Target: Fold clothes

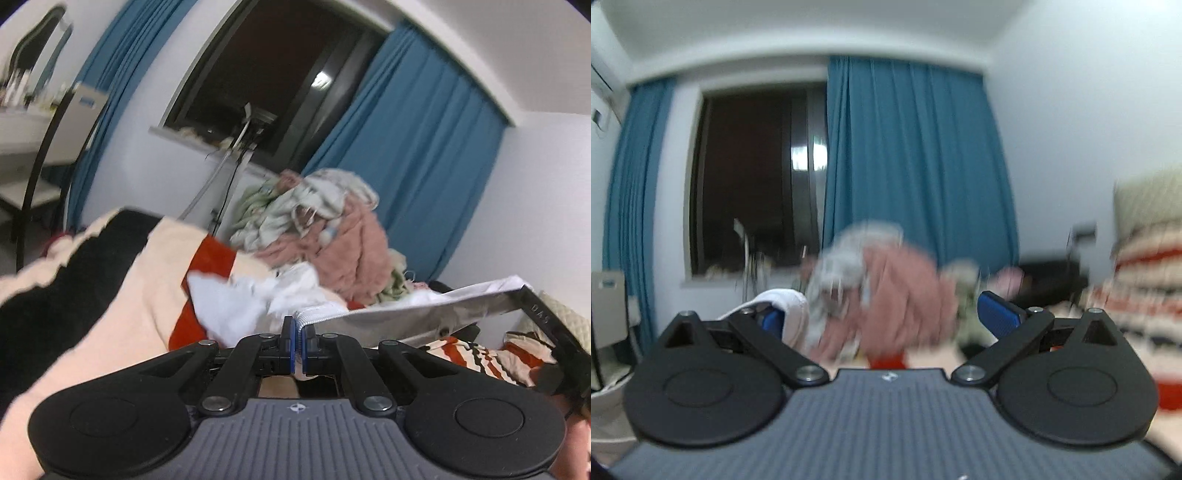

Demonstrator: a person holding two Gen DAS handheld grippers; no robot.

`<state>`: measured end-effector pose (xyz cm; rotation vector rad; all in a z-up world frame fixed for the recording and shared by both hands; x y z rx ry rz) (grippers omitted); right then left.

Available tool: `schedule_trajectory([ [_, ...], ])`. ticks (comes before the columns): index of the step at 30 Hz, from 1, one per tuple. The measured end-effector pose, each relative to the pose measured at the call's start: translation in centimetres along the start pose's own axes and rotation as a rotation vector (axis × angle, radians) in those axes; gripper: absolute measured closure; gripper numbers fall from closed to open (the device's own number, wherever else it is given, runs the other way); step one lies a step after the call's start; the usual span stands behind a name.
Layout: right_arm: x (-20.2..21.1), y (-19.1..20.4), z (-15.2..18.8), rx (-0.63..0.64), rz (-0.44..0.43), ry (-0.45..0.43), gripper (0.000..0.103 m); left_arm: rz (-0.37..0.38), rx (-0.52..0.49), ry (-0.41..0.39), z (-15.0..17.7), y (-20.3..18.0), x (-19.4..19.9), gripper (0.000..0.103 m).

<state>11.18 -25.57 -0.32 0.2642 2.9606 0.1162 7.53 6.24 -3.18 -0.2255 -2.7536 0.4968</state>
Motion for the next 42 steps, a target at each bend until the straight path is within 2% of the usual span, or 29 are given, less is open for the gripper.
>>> schedule_trajectory([
  [2, 1.1, -0.6, -0.4, 0.017, -0.017, 0.049, 0.000, 0.001, -0.028, 0.025, 0.6, -0.7, 0.8, 0.100],
  [3, 1.6, -1.0, -0.5, 0.023, -0.025, 0.077, 0.000, 0.001, -0.039, 0.060, 1.1, -0.8, 0.8, 0.100],
  [5, 1.8, -2.2, 0.4, -0.026, -0.042, 0.189, 0.000, -0.007, -0.075, 0.153, 2.2, -1.2, 0.0, 0.100],
  [8, 2.3, -3.0, 2.1, -0.043, -0.044, 0.281, 0.001, -0.048, -0.180, 0.250, 3.9, -2.2, -1.5, 0.099],
  [12, 2.2, -2.5, 2.8, -0.031, -0.080, 0.341, 0.001, -0.069, -0.273, 0.342, 5.8, -2.7, -3.4, 0.098],
  [14, 2.2, -2.3, 3.1, -0.017, -0.081, 0.349, 0.000, -0.075, -0.296, 0.375, 6.5, -2.6, -4.2, 0.089],
  [15, 2.2, -2.2, 3.3, -0.010, -0.082, 0.353, 0.000, -0.080, -0.310, 0.382, 6.7, -2.4, -4.5, 0.085],
  [17, 2.3, -2.2, 3.3, -0.007, -0.083, 0.369, 0.000, -0.083, -0.343, 0.386, 7.0, -2.7, -5.1, 0.062],
  [19, 2.5, -2.0, 3.3, -0.009, -0.086, 0.372, 0.000, -0.098, -0.389, 0.374, 7.3, -3.0, -5.5, 0.050],
  [24, 2.6, -2.0, 3.6, -0.019, -0.095, 0.378, 0.000, -0.161, -0.529, 0.321, 8.5, -4.5, -7.3, 0.046],
  [28, 2.3, -2.1, 3.9, -0.013, -0.091, 0.381, 0.000, -0.265, -0.618, 0.215, 8.7, -4.8, -8.4, 0.044],
  [31, 1.8, -2.3, 4.5, 0.012, -0.068, 0.389, 0.000, -0.366, -0.484, 0.156, 6.5, -2.8, -8.2, 0.044],
  [35, 0.8, -2.3, 6.0, 0.044, -0.032, 0.449, 0.000, -0.398, -0.230, 0.105, 3.2, 0.1, -6.1, 0.039],
  [37, 0.4, -2.1, 6.8, 0.063, -0.030, 0.481, 0.000, -0.408, -0.191, 0.077, 2.3, 0.5, -4.9, 0.039],
  [42, 0.6, -1.3, 7.9, 0.113, -0.025, 0.506, 0.000, -0.423, -0.183, 0.025, 1.6, 0.2, -2.4, 0.039],
])
Point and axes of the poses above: each gripper's, at about its wrist camera, not at the fingertips, and x roughly against the way its jaws point, y to its left, z to its underside, the point moved 1 cm from there along -x, roughly the way its jaws point, and after that the axes turned 6 degrees about -z, right-handed, at the moved point
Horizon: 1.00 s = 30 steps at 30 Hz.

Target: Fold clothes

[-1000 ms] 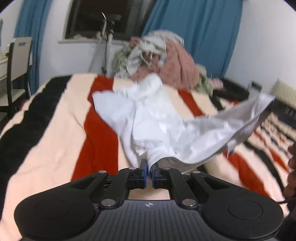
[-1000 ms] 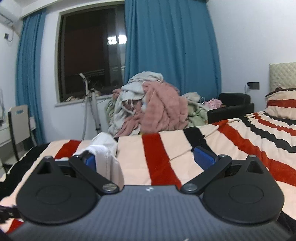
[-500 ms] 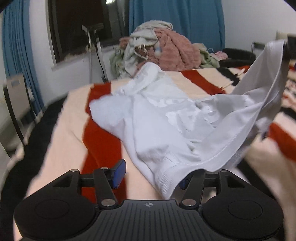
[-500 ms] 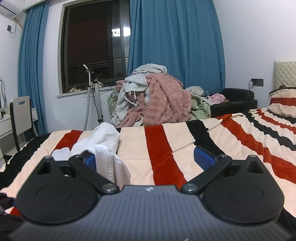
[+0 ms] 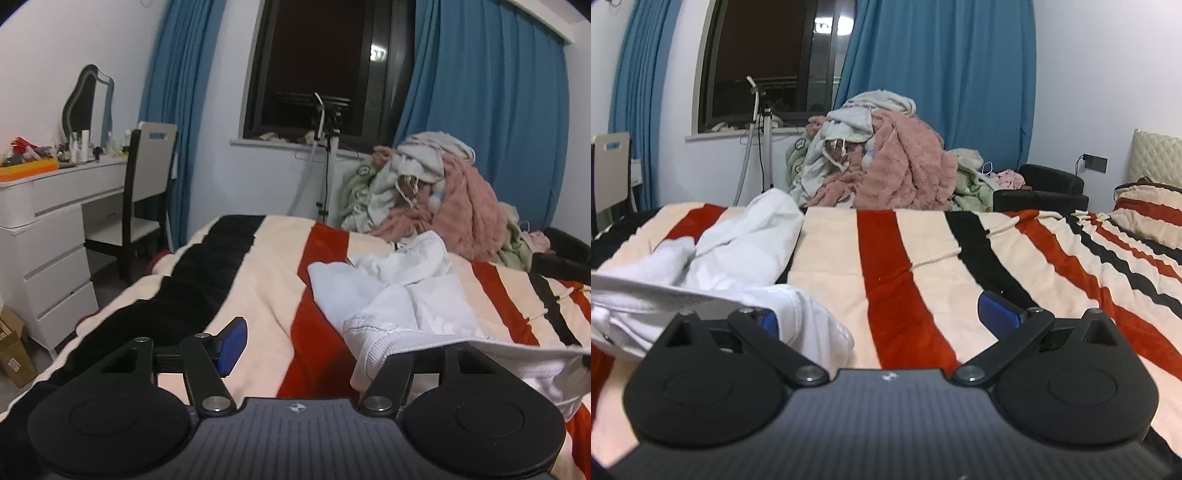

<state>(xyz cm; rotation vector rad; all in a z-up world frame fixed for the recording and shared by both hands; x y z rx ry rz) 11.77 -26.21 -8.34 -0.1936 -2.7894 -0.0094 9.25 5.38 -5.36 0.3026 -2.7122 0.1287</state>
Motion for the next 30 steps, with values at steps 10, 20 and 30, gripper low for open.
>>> schedule_trajectory([
  [10, 1.9, -0.4, 1.4, -0.076, 0.010, 0.035, 0.000, -0.036, -0.014, -0.044, 0.4, 1.2, 4.3, 0.025],
  [20, 7.9, -1.7, 1.9, -0.188, 0.073, -0.128, 0.000, -0.030, 0.036, -0.153, 0.5, 1.8, 10.1, 0.020],
  [30, 13.9, -3.0, -8.4, -0.243, 0.026, -0.333, 0.001, -0.005, 0.184, -0.374, -11.8, 1.0, 18.9, 0.019],
])
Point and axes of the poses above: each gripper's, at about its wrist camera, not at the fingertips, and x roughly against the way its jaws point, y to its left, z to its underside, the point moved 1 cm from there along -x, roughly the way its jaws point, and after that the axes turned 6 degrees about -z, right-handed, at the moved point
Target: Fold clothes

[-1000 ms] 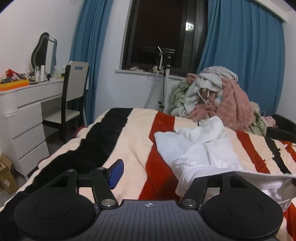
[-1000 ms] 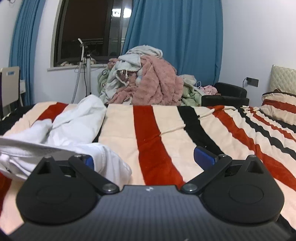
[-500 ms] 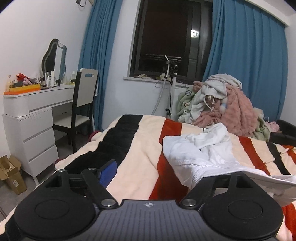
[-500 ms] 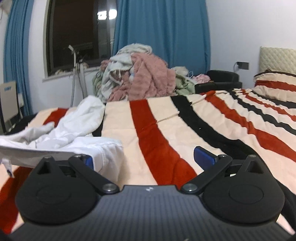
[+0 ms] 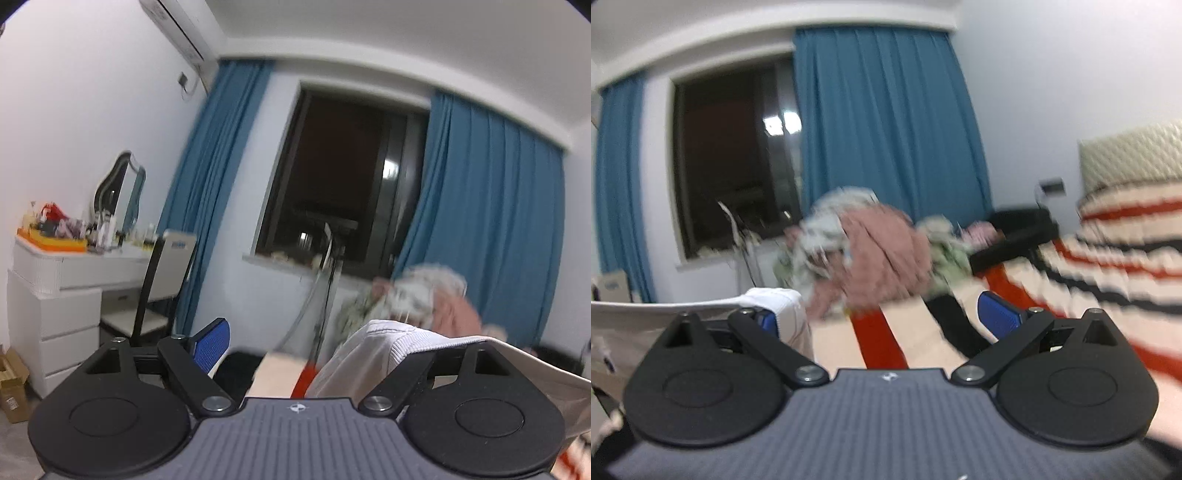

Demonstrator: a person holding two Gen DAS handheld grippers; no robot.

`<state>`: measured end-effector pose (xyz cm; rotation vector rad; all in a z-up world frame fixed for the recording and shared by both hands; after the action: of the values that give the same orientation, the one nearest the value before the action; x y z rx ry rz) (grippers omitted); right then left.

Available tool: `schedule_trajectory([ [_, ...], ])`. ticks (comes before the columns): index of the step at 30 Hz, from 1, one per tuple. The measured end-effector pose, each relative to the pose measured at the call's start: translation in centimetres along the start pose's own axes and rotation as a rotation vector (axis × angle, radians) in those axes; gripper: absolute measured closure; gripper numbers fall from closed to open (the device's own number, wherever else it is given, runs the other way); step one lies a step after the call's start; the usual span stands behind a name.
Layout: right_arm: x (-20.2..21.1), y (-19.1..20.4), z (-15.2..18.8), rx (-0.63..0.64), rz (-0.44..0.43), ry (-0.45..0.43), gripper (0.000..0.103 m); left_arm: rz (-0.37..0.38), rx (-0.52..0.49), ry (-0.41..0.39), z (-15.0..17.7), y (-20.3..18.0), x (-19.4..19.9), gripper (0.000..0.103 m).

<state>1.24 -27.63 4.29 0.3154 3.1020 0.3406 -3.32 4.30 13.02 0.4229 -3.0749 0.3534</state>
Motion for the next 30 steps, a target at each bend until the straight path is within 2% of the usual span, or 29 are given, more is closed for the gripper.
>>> schedule_trajectory([
  [3, 1.4, 1.1, -6.8, 0.023, -0.049, -0.097, 0.001, 0.018, 0.042, -0.074, -6.7, -0.9, 1.9, 0.019],
  [7, 4.3, 2.3, -16.5, 0.039, -0.121, -0.221, 0.001, 0.045, 0.077, -0.194, -15.6, -2.2, 5.2, 0.011],
  [10, 6.5, 2.8, -23.4, 0.036, -0.174, -0.297, 0.000, 0.069, 0.092, -0.268, -22.3, -3.4, 7.7, 0.009],
  [13, 7.8, 3.3, -29.5, 0.037, -0.222, -0.349, 0.000, 0.066, 0.087, -0.315, -27.5, -4.9, 9.0, 0.005],
  [16, 7.2, 3.8, -34.5, 0.053, -0.239, -0.352, 0.000, 0.053, 0.050, -0.317, -30.7, -6.7, 8.4, 0.003],
  [18, 5.5, 4.4, -36.7, 0.089, -0.229, -0.336, 0.000, 0.054, 0.027, -0.285, -31.0, -7.9, 6.5, 0.003],
  [20, 3.4, 4.8, -37.4, 0.117, -0.224, -0.304, 0.000, 0.059, 0.006, -0.241, -30.7, -9.0, 4.1, 0.001],
  [22, 0.6, 4.8, -36.7, 0.135, -0.212, -0.256, 0.000, 0.065, -0.018, -0.173, -28.7, -9.9, 0.3, 0.001],
  [25, -5.1, 4.8, -33.5, 0.180, -0.184, -0.166, 0.000, 0.075, -0.049, -0.069, -23.8, -11.0, -6.5, 0.001],
  [30, -17.2, 5.1, -24.9, 0.224, -0.130, -0.016, 0.000, 0.060, -0.076, 0.087, -13.4, -13.0, -20.9, 0.001],
])
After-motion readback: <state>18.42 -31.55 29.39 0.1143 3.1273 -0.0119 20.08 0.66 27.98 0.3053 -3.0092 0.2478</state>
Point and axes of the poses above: each gripper's, at about its wrist camera, not at the fingertips, and x roughly against the way its jaws point, y to its left, z to its underside, the point moved 1 cm from there along -x, roughly the way its jaws point, and after that the axes turned 6 degrees about -z, right-handed, at the moved point
